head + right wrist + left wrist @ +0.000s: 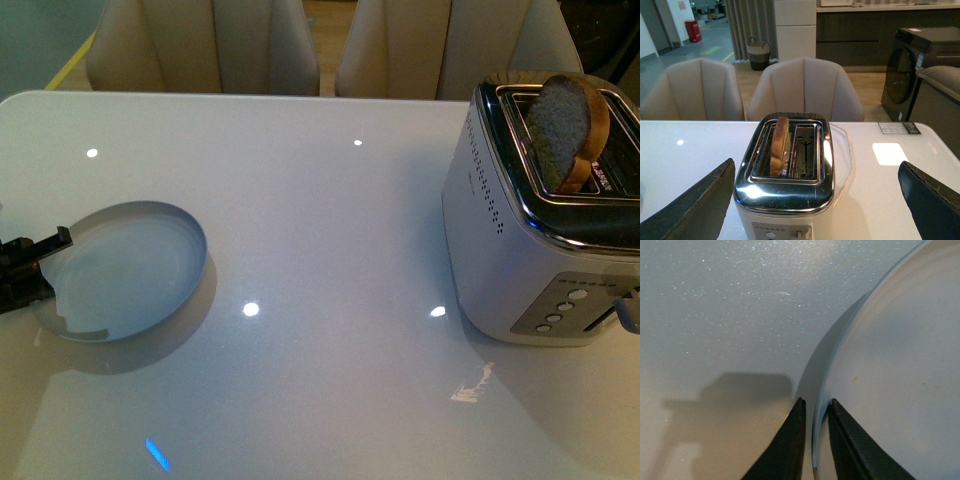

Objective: Left arm holds plate, right arm toasts bread

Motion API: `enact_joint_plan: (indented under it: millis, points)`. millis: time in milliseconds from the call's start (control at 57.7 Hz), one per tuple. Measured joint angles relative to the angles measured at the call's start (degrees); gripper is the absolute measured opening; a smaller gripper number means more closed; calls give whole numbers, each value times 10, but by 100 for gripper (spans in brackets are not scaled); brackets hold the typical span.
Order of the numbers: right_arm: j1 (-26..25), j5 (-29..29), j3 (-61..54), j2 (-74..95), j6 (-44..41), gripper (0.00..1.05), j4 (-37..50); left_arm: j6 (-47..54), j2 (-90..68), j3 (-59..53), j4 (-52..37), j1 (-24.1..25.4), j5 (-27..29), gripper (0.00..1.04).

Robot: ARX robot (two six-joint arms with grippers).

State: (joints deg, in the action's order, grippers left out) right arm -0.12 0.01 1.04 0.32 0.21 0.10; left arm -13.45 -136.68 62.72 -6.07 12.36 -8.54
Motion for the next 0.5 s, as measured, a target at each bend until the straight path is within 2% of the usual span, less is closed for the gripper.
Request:
enact_joint_plan:
  millis: [156,295,399,502]
  points:
    - [0,0,0,0,0,96,0,-14,2,-10,-8,0,8,43]
    - [0,0,0,0,0,96,0,-47,57,-45,-39,0,10,75]
    - [0,0,0,0,0,96,0,-59,163,-66,-53,-4,22,99]
    - [0,0,0,0,0,96,0,-66,258,-75,-38,-20,25,97]
